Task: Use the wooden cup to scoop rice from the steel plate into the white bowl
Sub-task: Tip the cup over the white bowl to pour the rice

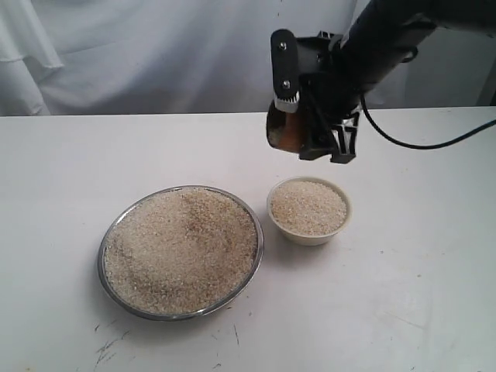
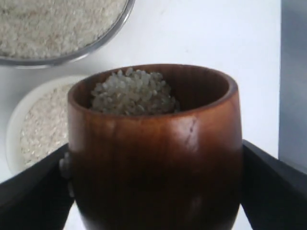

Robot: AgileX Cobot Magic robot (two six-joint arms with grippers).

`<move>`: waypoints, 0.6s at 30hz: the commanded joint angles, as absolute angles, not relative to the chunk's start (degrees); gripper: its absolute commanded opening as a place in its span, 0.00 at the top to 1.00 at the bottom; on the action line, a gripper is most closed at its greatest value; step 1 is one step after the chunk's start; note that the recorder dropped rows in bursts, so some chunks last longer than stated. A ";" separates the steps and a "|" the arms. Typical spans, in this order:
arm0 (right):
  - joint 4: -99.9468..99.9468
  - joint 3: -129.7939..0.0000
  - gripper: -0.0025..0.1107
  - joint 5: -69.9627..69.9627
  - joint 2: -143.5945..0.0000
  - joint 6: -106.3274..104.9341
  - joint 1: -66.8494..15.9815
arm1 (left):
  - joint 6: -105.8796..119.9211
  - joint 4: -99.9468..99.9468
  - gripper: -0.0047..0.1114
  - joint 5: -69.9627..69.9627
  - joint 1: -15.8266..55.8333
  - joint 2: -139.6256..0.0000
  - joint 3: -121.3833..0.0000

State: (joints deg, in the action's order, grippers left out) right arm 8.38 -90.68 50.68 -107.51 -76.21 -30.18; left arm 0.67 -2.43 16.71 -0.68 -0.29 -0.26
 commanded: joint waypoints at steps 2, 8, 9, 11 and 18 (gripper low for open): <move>1.46 -85.64 0.98 48.75 -106.85 -75.19 -30.25 | 0.49 -2.48 0.96 16.34 -0.60 0.00 0.00; -7.64 -80.02 0.98 41.98 -106.85 -71.32 -31.05 | 0.49 -2.48 0.96 16.34 -0.60 0.00 0.00; -8.63 -79.28 0.98 40.53 -106.85 -71.18 -31.05 | 0.49 -2.48 0.96 16.34 -0.60 0.00 0.00; -9.82 -78.15 0.98 38.17 -106.85 -70.69 -31.42 | 0.49 -2.48 0.96 16.34 -0.60 0.00 0.00; -25.23 -74.37 0.98 33.19 -106.85 -66.57 -34.32 | 0.49 -2.48 0.96 16.34 -0.60 0.00 0.00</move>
State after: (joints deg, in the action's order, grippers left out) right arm -17.64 -75.64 35.65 -107.51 -68.99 -33.27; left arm 0.67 -2.43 16.71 -0.68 -0.29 -0.26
